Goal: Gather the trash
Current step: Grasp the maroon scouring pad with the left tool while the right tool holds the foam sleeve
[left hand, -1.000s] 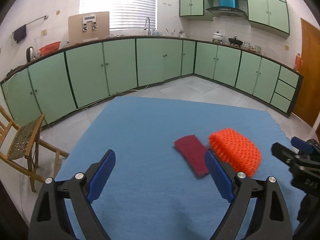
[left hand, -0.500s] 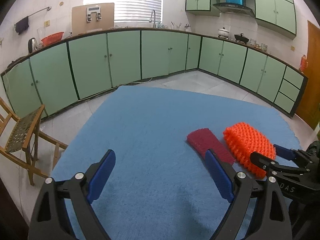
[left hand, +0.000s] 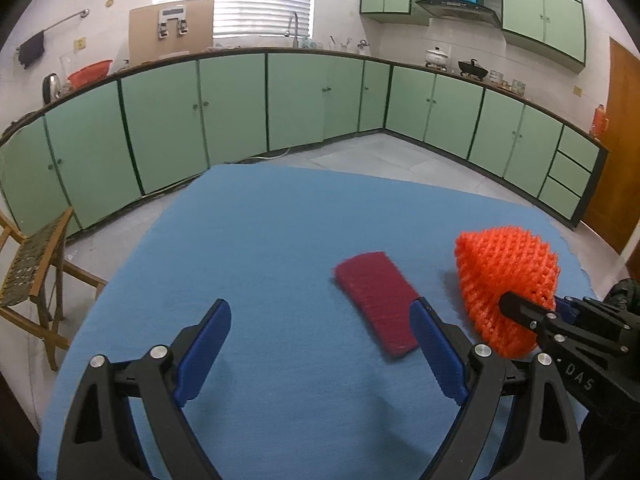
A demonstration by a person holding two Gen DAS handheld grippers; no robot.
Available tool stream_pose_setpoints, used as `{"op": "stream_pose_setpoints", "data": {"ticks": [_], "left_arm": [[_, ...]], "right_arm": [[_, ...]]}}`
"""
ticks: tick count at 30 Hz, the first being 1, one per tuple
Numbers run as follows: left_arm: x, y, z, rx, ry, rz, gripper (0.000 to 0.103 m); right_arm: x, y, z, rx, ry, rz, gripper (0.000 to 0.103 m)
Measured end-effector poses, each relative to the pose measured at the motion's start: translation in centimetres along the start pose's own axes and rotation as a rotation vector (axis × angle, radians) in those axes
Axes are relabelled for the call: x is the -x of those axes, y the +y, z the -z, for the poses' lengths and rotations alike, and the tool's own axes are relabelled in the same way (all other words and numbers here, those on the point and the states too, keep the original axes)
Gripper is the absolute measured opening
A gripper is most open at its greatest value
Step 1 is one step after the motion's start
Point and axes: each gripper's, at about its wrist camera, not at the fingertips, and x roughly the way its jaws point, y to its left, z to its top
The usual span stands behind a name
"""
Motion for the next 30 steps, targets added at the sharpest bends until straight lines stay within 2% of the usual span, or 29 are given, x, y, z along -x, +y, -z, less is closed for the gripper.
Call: {"op": "stream_pose_setpoints", "data": {"ticks": [8,20,21,23,25,27,30], "left_arm": [[-1.7,-2.9,-0.3,-0.015,0.029,0.026,0.089],[-4.9,-5.2,-0.4,-0.033,0.14,-0.023,0.087],[-5.1,-5.2,-0.4,-0.034,0.147,-0.022,0.085],[-5.6,-5.1,-0.4,-0.029,0.174,-0.021,0.073],[-5.8,-5.0,-0.4,-0.022,0.188,-0.023,0.071],[-5.6,-5.1,-0.4,-0.034,0.176,-0.013,0.054],[-5.4,-5.2,-0.5,-0.029,0.171,-0.005,0.052]], "right_arm": [[0.9,-3.4,0.0,-0.032,-0.016,0.047,0.022],[0.5,-4.6,0.5,-0.053,-0.021,0.044,0.022],[0.5,-4.7,0.5,-0.056,-0.021,0.044,0.023],[0.5,-4.7,0.5,-0.058,-0.022,0.044,0.023],[0.5,-4.7,0.5,-0.055,-0.022,0.046,0.023],[0.5,-4.7,0.6,-0.047,-0.024,0.051,0.023],[0.8,-4.4,0.7,-0.044,-0.031,0.054,0.023]]}}
